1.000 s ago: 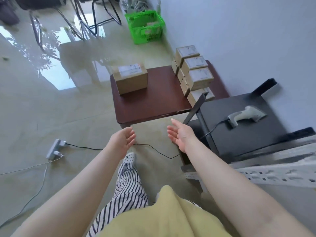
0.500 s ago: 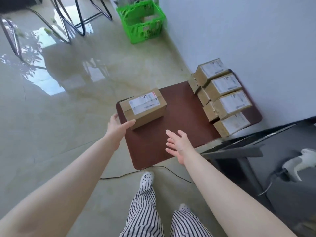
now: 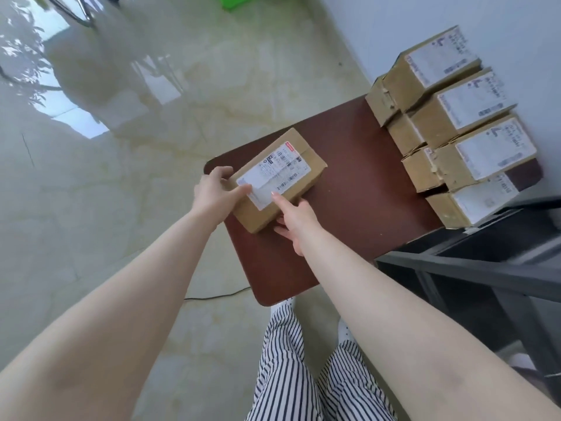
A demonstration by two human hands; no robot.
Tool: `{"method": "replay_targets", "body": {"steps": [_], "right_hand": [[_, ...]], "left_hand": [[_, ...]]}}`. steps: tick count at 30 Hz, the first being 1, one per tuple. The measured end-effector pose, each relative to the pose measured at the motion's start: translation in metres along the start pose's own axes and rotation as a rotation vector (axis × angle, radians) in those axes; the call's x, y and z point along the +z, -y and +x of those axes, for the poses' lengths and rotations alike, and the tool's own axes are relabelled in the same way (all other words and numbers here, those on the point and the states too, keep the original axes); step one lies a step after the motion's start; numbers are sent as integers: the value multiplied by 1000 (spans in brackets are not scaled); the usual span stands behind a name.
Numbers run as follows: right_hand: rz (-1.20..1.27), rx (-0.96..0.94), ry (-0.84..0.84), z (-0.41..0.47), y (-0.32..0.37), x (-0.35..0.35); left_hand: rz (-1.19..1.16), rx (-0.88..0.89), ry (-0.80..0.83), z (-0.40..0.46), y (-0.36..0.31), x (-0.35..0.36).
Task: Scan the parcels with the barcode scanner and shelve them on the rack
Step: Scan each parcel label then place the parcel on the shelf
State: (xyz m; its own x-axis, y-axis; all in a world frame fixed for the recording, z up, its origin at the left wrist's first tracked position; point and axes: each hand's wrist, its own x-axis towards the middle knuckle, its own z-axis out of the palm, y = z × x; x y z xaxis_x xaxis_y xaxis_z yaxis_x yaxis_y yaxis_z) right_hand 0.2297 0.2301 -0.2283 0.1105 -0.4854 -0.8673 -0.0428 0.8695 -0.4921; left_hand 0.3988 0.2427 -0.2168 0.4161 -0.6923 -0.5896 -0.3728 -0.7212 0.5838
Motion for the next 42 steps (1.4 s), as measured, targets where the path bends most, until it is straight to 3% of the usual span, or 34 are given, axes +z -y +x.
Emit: {"method": "replay_targets", "body": {"steps": [11,19,27,35,42], "right_hand": [[-10,-35,57,3,-24,-50],[2,-90,150,-42,-17,-125],[279,-328,172,-150,-2,-186],[206,-666,98,-269,23,-266],[246,-805,29,-317,17,-314]], "left_hand": [[-241,-162,201,-45,11,66],[-404,-111,220,-114,-17,103],[-535,135,398,-182,-97,108],[-463,426,790,-259,-180,115],[-417,556,854,-312,-228,139]]}}
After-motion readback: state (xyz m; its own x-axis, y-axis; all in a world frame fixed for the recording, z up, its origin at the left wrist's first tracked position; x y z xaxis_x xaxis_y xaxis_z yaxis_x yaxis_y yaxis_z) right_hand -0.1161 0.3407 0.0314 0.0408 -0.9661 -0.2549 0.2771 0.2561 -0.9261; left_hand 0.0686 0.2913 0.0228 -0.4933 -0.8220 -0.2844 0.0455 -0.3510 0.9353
